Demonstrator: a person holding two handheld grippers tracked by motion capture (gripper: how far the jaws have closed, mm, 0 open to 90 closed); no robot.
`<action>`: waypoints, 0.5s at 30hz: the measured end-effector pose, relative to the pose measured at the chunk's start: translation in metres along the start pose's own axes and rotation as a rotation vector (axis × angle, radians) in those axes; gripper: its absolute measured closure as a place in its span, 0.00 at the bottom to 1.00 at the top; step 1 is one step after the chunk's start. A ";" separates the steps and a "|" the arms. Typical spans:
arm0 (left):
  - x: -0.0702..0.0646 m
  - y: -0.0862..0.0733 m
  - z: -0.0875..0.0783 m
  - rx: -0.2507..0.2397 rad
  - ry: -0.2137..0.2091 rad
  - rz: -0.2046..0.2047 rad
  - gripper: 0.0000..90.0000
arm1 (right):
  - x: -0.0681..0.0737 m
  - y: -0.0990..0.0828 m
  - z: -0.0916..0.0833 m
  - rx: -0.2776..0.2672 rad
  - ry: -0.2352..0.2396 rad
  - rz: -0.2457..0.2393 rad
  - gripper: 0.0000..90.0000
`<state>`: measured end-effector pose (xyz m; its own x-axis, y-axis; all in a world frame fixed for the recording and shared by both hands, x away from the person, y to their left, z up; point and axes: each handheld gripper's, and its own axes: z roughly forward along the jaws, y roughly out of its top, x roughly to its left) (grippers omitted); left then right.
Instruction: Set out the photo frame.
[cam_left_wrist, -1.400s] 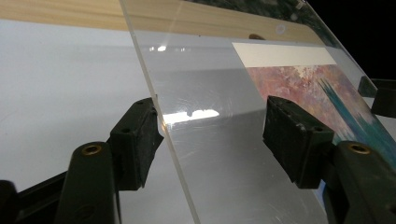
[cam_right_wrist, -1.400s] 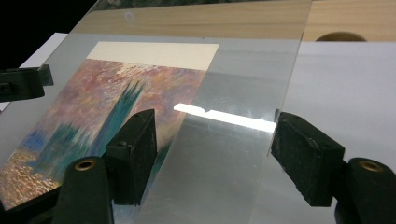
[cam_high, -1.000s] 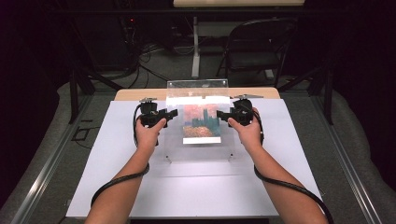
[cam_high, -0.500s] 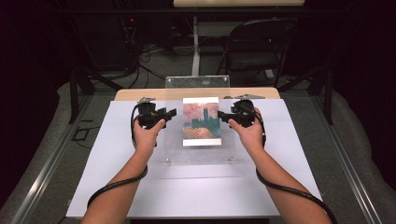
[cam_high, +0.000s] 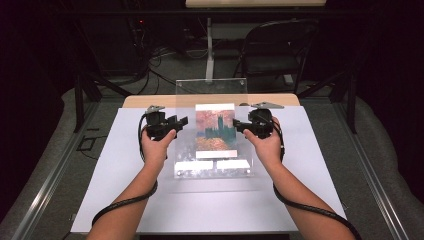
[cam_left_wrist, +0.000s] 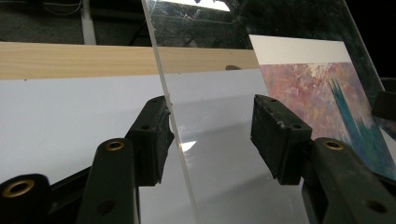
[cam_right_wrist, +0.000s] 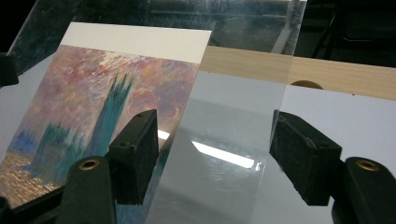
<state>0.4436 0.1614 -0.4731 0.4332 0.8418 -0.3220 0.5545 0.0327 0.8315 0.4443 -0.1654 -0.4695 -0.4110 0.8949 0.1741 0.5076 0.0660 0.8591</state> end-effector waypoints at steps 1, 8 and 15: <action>-0.001 0.000 -0.001 -0.004 0.001 0.002 0.53 | 0.001 0.000 -0.001 -0.003 -0.005 0.000 0.36; -0.007 0.000 -0.008 -0.019 0.002 0.016 0.54 | 0.008 -0.002 -0.010 -0.030 -0.030 -0.007 0.36; -0.011 -0.002 -0.017 -0.039 0.003 0.026 0.56 | 0.013 -0.001 -0.019 -0.029 -0.042 -0.029 0.37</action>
<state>0.4256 0.1612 -0.4635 0.4454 0.8441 -0.2986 0.5147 0.0315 0.8568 0.4241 -0.1619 -0.4589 -0.3927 0.9105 0.1293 0.4735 0.0797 0.8772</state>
